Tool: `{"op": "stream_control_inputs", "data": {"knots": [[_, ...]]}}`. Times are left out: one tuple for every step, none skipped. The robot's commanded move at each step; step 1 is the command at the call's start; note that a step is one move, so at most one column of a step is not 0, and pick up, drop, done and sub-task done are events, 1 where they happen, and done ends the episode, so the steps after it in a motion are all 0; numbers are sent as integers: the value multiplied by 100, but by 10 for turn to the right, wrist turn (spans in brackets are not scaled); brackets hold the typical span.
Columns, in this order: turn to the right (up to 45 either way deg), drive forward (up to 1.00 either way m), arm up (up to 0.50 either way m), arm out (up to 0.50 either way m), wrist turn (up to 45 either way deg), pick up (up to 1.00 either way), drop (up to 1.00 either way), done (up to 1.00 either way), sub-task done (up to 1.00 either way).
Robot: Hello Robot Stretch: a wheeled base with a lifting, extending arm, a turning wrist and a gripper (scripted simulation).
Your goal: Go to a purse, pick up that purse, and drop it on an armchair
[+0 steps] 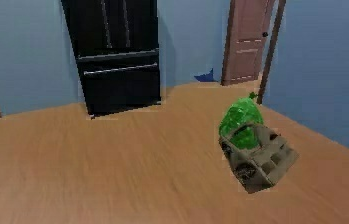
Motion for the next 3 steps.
{"op": "stream_control_inputs", "data": {"knots": [[0, 100, 0, 0, 0, 0, 0, 0, 0], [0, 95, 0, 0, 0, 0, 0, 0, 0], [-240, 0, 0, 0, 0, 0, 0, 0, 0]]}}
